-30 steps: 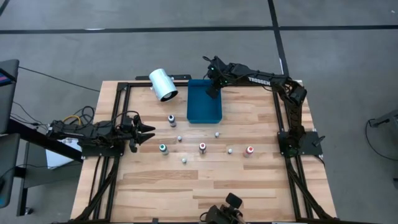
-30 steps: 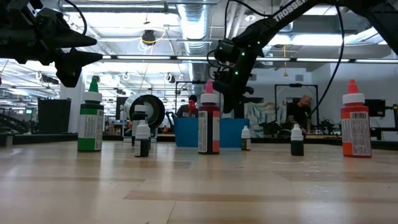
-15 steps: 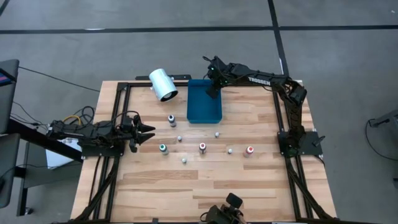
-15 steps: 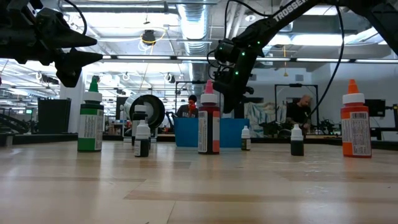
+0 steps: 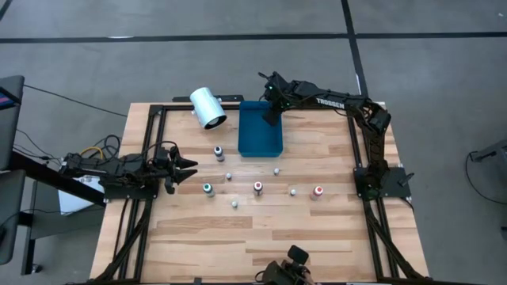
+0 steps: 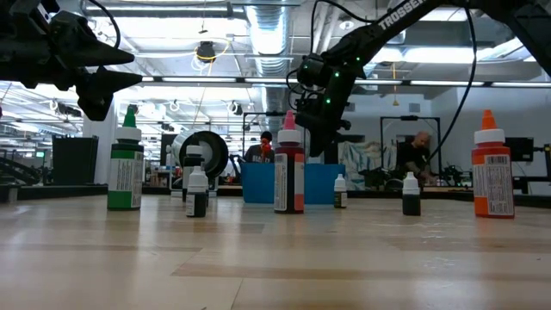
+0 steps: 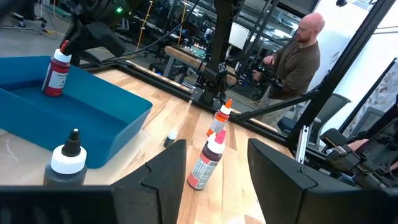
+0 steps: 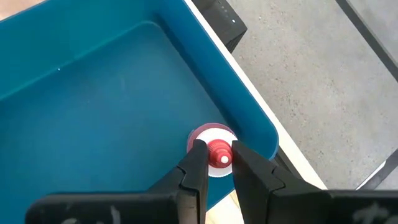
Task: Pick & Place food coloring
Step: Put the large red food coloring bottle into the blue bin
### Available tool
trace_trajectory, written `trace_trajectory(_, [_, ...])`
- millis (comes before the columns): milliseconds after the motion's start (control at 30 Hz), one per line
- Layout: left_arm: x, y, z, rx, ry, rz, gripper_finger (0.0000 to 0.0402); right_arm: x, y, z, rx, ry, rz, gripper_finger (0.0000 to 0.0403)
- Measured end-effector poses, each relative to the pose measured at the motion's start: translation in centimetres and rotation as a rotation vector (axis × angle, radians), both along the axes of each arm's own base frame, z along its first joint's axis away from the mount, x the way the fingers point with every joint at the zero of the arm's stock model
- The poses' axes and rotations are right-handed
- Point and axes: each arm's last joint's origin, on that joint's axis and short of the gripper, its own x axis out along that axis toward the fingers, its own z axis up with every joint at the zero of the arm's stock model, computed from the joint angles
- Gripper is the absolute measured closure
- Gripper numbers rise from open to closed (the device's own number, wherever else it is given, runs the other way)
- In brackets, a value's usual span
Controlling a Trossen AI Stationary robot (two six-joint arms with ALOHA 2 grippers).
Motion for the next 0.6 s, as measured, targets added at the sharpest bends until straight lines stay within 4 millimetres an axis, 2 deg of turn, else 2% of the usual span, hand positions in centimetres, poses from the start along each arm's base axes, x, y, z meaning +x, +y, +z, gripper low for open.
trace_trajectory(600, [0.0,0.0,0.0,0.0,0.0,0.0,0.0239,-0.16,0.03,-0.08,-0.004,0.031,0.035,0.0346])
